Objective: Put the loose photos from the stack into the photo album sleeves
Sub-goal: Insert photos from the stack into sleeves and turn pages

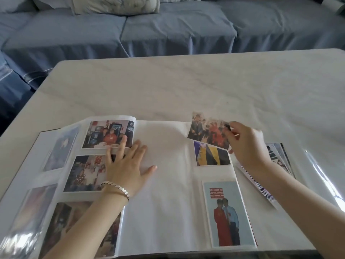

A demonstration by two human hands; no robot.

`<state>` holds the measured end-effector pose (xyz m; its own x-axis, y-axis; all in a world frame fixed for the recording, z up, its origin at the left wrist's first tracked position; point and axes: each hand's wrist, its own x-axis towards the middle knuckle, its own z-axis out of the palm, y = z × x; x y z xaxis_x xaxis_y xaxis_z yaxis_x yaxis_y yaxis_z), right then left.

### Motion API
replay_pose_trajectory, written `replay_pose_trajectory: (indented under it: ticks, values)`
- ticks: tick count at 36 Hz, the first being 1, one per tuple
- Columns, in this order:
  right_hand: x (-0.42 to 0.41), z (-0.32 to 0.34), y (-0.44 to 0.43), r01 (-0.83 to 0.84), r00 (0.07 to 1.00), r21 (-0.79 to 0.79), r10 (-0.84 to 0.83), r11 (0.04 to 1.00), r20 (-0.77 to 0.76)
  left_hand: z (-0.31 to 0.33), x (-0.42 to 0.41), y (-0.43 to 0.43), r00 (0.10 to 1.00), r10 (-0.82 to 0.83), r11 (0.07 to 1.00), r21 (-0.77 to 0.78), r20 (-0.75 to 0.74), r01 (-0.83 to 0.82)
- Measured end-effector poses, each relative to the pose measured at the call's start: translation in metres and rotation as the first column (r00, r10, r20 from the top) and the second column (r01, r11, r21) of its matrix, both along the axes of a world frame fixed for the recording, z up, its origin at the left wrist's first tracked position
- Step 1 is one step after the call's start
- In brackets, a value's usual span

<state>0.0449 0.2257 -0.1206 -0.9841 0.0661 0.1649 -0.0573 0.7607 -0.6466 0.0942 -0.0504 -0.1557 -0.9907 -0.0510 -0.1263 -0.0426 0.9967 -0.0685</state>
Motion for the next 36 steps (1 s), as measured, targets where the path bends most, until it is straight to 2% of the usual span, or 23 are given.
replay_pose_trajectory:
  ticks: [3,7,10,15,22,26,29,32,36]
  values:
    - [-0.002,-0.002,-0.005,-0.066,0.997,-0.004,0.066,0.998,0.037,0.0,0.0,0.0,1.0,0.004,1.0,0.02,-0.012,-0.003]
    - [-0.01,-0.005,-0.002,-0.094,0.973,-0.072,0.107,0.993,0.204,0.001,0.001,-0.001,1.0,0.006,0.998,0.068,-0.026,-0.004]
    - [-0.022,-0.012,0.008,-0.042,0.927,-0.174,0.103,0.984,0.36,0.002,0.001,0.0,0.999,0.012,0.995,0.102,-0.041,-0.008]
    - [-0.05,-0.016,0.009,-0.07,0.849,-0.183,0.155,0.981,0.505,0.002,0.001,0.0,0.999,0.021,0.992,0.128,-0.035,-0.016]
    - [-0.071,-0.023,-0.033,-0.205,0.806,-0.19,0.276,0.96,0.524,0.002,0.002,0.0,0.999,0.02,0.986,0.166,-0.048,-0.012]
    - [-0.072,-0.029,-0.05,-0.209,0.792,-0.247,0.312,0.946,0.524,0.002,0.001,-0.001,0.999,0.019,0.985,0.172,-0.049,-0.01]
    - [-0.067,-0.033,-0.052,-0.167,0.809,-0.321,0.316,0.932,0.496,0.002,0.002,-0.001,0.998,0.019,0.984,0.177,-0.057,-0.008]
    - [-0.06,-0.037,-0.048,-0.057,0.866,-0.423,0.256,0.904,0.43,0.002,0.002,0.0,0.998,0.023,0.984,0.176,-0.057,-0.012]
    - [-0.051,-0.041,-0.043,0.032,0.895,-0.447,0.173,0.894,0.411,0.002,0.001,0.001,0.998,0.022,0.985,0.172,-0.06,-0.012]
